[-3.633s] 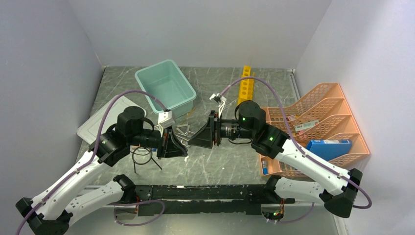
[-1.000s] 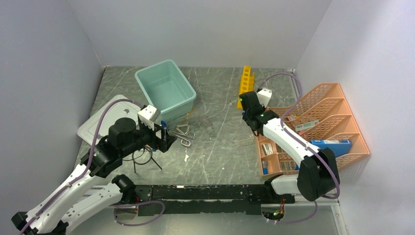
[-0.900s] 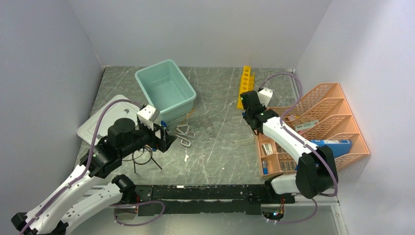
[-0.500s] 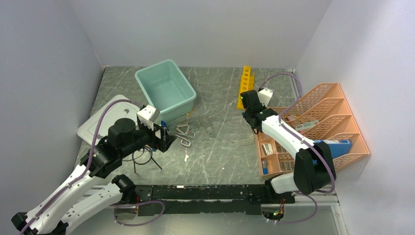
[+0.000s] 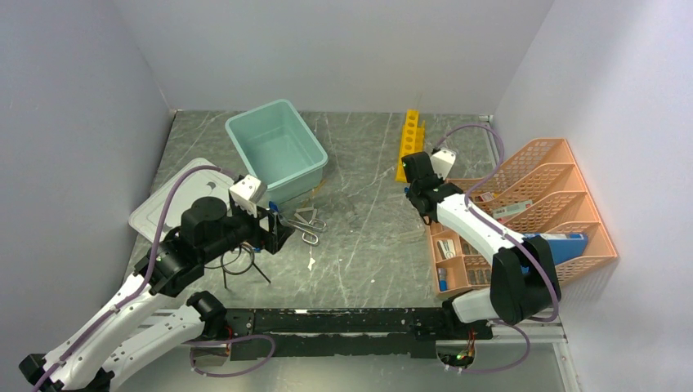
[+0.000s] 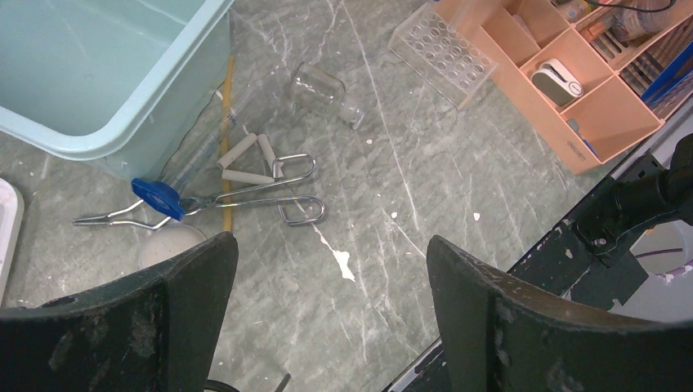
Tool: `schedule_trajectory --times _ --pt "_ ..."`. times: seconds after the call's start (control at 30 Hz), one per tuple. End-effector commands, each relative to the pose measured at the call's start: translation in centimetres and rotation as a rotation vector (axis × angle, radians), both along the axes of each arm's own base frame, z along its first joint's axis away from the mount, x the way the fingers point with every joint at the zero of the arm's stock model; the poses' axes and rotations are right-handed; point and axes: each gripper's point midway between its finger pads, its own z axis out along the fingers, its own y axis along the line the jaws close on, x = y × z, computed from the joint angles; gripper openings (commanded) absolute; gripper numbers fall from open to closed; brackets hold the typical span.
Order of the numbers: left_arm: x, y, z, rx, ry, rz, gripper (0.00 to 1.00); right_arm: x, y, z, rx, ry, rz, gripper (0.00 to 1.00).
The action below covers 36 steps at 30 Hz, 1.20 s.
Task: Organize the chemistry lab equipment
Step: Insert the test tube into the slot of the test tube rack.
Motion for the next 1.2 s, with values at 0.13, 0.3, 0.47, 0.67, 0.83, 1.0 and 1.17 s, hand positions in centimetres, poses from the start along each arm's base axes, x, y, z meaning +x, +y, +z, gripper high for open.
schedule_trajectory --times 0.13,0.3,0.47,0.67,0.83,1.0,1.17 --pt "0.3 0.2 -0.1 0.001 0.000 0.021 0.89 -0.8 -0.7 -0.8 -0.005 0.029 -0.027 0.00" --pt "0.3 0.1 -0.1 0.000 -0.001 0.015 0.89 -1.3 -0.8 -0.3 0.004 0.020 -0.026 0.00" --pt "0.2 0.1 -0.1 -0.001 -0.002 0.013 0.89 -1.7 -0.9 -0.8 0.007 0.033 -0.032 0.00" --pt "0.2 0.1 0.0 -0.003 -0.005 0.014 0.89 -1.8 -1.0 -1.1 -0.003 0.034 -0.034 0.00" --pt "0.2 0.2 0.1 -0.006 -0.009 0.019 0.89 -2.0 -1.1 -2.0 -0.003 0.048 -0.035 0.00" --pt "0.3 0.2 0.2 -0.006 -0.010 0.022 0.89 -2.0 -1.0 -2.5 0.005 0.042 -0.036 0.00" --pt "0.2 0.3 0.1 -0.006 -0.009 0.022 0.89 -2.0 -0.9 -2.7 0.014 0.041 -0.036 0.05"
